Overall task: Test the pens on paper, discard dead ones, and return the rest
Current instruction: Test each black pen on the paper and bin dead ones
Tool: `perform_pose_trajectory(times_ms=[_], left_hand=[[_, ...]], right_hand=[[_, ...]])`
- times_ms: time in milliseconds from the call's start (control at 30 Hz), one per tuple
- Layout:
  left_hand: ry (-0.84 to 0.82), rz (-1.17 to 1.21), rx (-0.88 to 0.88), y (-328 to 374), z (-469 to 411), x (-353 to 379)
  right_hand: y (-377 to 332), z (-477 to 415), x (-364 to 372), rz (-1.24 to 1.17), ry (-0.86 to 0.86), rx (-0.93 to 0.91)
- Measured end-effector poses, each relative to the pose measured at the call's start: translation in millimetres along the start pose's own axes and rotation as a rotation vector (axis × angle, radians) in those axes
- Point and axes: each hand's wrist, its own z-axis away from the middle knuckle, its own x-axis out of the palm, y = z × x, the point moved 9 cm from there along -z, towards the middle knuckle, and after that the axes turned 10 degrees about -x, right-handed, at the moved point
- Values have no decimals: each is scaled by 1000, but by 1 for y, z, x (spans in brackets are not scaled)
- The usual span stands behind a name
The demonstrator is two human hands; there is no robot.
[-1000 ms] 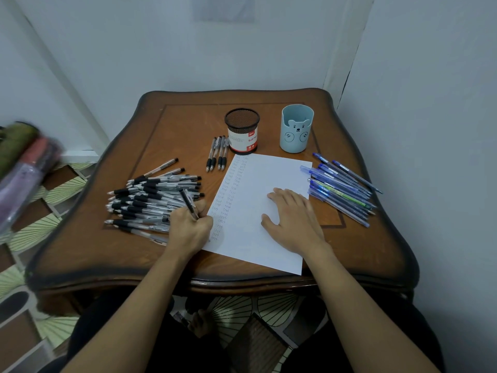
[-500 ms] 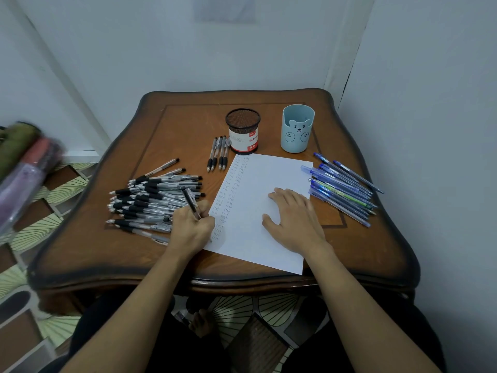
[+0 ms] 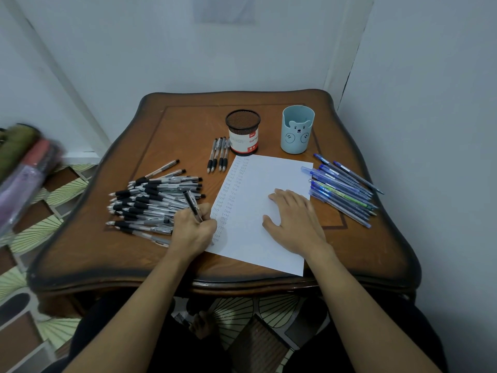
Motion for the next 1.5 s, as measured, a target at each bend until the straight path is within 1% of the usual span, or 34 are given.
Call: perform_pose_trajectory(times_ms=[200,333,500,600,767,867,967,1033,1167,1367,1433,1500], left_hand=[[-23,13,19,3,3,2],[-41,34,-26,1,3,3],[-57,61,-26,2,4,4],[-70,76,-64,-2,2,4],[-98,222,-159,-6,-2,1],[-141,220,-161,-3,-6,4],[-153,231,-208,-1,-13,7],[-157,198,-228,3,-15,7],[-117,116,-192,17,-27,1],[-78,104,-202,34,-71,-10],[-45,67,-156,38,-88,-14],[32,-45,-127,42,-104,-18]], right_hand=[[0,1,0,-5,-6,2],[0,1,1,-8,-11,6],[-1,0,0,-13,-16,8],[0,0,0,-18,-13,8],[0,1,0,-15,-13,9],[-1,1,-1,-14,-10,8],[-1,0,-1,-13,-12,10],[-1,1,-1,-17,-11,11],[-2,1,-2,-22,-4,4],[-1,1,-1,-29,-8,3],[-1,0,-1,-30,-7,3],[-1,0,-2,-28,-4,2]])
